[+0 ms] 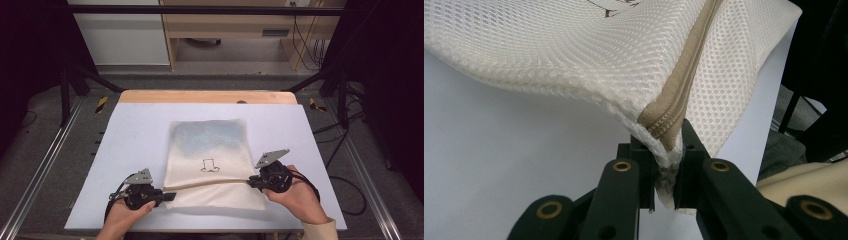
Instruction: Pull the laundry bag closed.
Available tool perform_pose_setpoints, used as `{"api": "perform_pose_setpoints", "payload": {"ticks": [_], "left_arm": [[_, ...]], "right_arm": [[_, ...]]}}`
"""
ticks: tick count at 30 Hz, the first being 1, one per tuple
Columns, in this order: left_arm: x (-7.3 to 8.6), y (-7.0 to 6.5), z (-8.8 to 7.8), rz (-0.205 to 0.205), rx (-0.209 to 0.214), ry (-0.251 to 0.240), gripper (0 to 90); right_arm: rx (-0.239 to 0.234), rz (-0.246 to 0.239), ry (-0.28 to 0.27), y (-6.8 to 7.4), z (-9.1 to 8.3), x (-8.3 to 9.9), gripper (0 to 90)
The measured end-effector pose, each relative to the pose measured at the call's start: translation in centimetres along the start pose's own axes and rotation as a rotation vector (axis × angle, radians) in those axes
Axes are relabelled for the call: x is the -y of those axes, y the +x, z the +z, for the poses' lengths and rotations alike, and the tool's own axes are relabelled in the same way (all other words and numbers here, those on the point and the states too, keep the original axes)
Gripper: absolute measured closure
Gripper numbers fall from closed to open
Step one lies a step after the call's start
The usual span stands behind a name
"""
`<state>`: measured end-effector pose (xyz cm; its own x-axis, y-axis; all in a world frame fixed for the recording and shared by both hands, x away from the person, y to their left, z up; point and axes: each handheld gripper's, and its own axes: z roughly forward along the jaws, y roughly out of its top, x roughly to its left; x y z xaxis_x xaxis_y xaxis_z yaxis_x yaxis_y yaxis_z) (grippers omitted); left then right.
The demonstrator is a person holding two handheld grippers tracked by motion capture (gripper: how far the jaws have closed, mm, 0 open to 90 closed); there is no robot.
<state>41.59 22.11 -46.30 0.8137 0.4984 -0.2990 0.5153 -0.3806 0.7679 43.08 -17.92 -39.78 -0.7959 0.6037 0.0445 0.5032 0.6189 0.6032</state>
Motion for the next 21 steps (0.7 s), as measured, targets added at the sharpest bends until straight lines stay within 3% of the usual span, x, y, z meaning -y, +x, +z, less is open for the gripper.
{"api": "perform_pose_setpoints", "payload": {"ticks": [14,21], "left_arm": [[-0.1,0.0,-0.3,0.001,-0.012,-0.013,82.1],[-0.1,0.1,-0.3,-0.001,-0.014,-0.013,82.2]], "right_arm": [[0.007,0.024,0.022,-0.2,0.1,1.0,81.9],[0.003,0.053,0.039,-0.7,0.6,2.4,82.0]]}}
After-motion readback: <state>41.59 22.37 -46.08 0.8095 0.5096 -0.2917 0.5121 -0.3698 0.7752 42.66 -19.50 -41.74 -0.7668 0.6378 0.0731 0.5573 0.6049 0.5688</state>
